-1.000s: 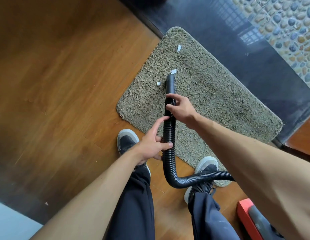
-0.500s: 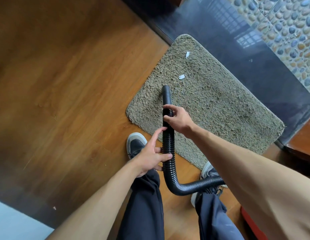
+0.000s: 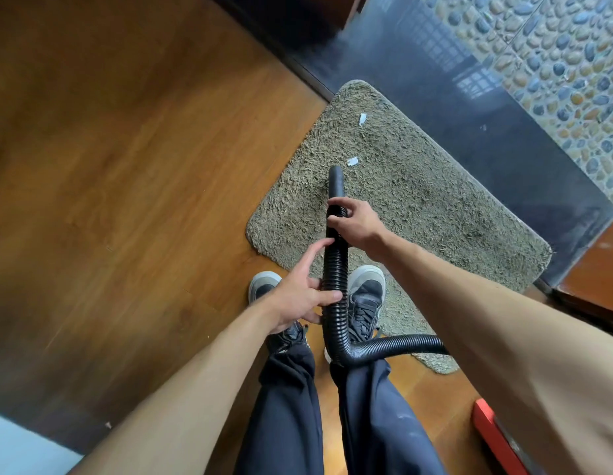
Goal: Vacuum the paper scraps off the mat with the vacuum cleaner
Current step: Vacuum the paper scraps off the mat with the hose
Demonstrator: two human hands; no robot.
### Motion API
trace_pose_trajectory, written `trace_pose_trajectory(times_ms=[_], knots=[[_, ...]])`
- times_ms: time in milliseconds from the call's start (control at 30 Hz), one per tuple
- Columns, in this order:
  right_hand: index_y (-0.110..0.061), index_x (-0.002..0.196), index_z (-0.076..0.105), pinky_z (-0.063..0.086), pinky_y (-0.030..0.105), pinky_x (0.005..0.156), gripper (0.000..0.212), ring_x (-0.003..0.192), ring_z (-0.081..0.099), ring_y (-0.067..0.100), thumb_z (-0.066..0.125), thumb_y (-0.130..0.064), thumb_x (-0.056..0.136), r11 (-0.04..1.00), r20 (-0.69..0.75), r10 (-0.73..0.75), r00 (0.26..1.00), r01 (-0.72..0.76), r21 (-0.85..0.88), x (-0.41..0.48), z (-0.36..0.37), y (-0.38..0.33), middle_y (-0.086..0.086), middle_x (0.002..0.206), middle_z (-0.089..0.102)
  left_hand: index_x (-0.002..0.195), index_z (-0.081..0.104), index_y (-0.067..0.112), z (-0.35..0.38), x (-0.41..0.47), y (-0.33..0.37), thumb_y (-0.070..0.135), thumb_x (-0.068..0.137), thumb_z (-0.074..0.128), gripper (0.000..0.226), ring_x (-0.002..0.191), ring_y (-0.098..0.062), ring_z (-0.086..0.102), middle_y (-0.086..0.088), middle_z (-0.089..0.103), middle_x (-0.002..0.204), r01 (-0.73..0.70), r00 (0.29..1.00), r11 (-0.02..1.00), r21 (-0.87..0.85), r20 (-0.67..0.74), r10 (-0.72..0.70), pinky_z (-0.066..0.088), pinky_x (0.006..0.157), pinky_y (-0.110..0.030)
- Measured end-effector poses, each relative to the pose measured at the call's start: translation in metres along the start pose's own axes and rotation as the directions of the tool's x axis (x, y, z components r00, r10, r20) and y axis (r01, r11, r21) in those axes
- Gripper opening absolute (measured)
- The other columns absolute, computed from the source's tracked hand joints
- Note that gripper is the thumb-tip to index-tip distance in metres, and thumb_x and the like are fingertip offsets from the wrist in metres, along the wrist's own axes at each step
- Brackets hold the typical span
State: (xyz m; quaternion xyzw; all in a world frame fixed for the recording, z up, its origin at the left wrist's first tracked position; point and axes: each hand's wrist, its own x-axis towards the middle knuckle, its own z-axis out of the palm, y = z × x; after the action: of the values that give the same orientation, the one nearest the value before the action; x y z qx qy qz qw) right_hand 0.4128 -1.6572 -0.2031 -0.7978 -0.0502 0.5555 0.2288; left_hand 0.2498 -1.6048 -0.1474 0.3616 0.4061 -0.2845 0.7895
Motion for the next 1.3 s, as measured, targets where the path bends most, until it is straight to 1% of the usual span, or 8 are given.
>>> trace_pose_trajectory(times_ms=[233,500,600,733,900,1100,1200,1300], knots=[[-0.021,0.134,0.058,0.061,0.045,0.078,0.049,0.094,0.069,0.028,0.063,-0.015,0.085,1.000,-0.005,0.011,1.000,-0.011,-0.015,0.009,-0.018,0.006,0.016,0.114,0.068,0.138,0.032,0.058,0.012,0.014,0.007,-0.007,0.092,0.061,0.084,0.090,-0.027,0.073,-0.018,0.071,0.106,0.008,1.000,1.000,0.019,-0.017,-0.008,0.057,0.057,-0.034],[-0.026,0.128,0.062,0.057,0.049,0.088,0.060,0.096,0.070,0.029,0.060,-0.029,0.067,1.000,-0.035,0.002,0.999,-0.001,0.025,0.019,-0.040,0.013,0.014,0.108,0.070,0.138,0.031,0.060,0.029,0.035,0.019,-0.006,0.091,0.062,0.086,0.093,-0.026,0.073,-0.013,0.073,0.104,0.015,0.999,0.998,0.055,-0.045,-0.013,0.056,0.058,-0.035],[-0.026,0.128,0.061,0.057,0.049,0.089,0.059,0.096,0.070,0.029,0.060,-0.030,0.069,0.999,-0.043,-0.019,0.999,0.020,0.028,0.022,-0.049,0.016,0.014,0.108,0.070,0.140,0.030,0.059,0.036,0.042,0.024,-0.006,0.091,0.061,0.087,0.094,-0.025,0.073,-0.014,0.072,0.111,0.017,0.998,0.998,0.067,-0.057,-0.013,0.058,0.061,-0.037],[-0.027,0.126,0.062,0.057,0.048,0.089,0.053,0.093,0.070,0.027,0.061,-0.026,0.073,0.998,-0.045,-0.033,0.998,0.035,0.044,0.024,-0.056,0.021,0.011,0.104,0.070,0.137,0.031,0.061,0.042,0.046,0.028,-0.006,0.091,0.062,0.087,0.096,-0.028,0.072,-0.014,0.071,0.111,0.018,0.997,0.995,0.099,-0.072,-0.011,0.060,0.072,-0.047],[-0.029,0.128,0.061,0.057,0.047,0.089,0.058,0.093,0.071,0.026,0.060,-0.031,0.070,0.998,-0.023,-0.028,0.999,0.029,0.053,0.018,-0.056,0.024,0.011,0.106,0.071,0.136,0.031,0.062,0.047,0.040,0.026,-0.004,0.092,0.062,0.086,0.096,-0.026,0.073,-0.013,0.073,0.108,0.024,0.997,0.993,0.113,-0.073,-0.015,0.061,0.073,-0.046],[-0.025,0.130,0.061,0.055,0.046,0.093,0.055,0.094,0.069,0.022,0.062,-0.027,0.075,0.996,-0.024,-0.087,0.996,0.087,0.011,0.024,-0.057,0.014,0.009,0.110,0.069,0.131,0.034,0.066,0.042,0.043,0.031,-0.005,0.091,0.062,0.086,0.100,-0.036,0.071,-0.018,0.071,0.109,0.001,0.995,0.995,0.098,-0.097,0.009,0.054,0.082,-0.064],[-0.024,0.131,0.060,0.056,0.045,0.092,0.050,0.091,0.067,0.021,0.063,-0.020,0.082,0.992,-0.034,-0.119,0.992,0.118,-0.031,0.031,-0.063,0.007,0.009,0.111,0.068,0.133,0.032,0.064,0.039,0.049,0.038,-0.005,0.091,0.062,0.086,0.092,-0.027,0.072,-0.014,0.072,0.103,-0.011,0.994,0.995,0.099,-0.104,0.022,0.056,0.081,-0.060],[-0.024,0.132,0.059,0.055,0.044,0.094,0.049,0.097,0.067,0.022,0.063,-0.018,0.084,0.990,-0.045,-0.136,0.990,0.134,-0.049,0.039,-0.070,0.002,0.010,0.113,0.068,0.135,0.031,0.062,0.039,0.058,0.047,-0.005,0.091,0.062,0.086,0.093,-0.026,0.072,-0.015,0.072,0.106,-0.010,0.995,0.996,0.094,-0.101,0.019,0.058,0.077,-0.055]])
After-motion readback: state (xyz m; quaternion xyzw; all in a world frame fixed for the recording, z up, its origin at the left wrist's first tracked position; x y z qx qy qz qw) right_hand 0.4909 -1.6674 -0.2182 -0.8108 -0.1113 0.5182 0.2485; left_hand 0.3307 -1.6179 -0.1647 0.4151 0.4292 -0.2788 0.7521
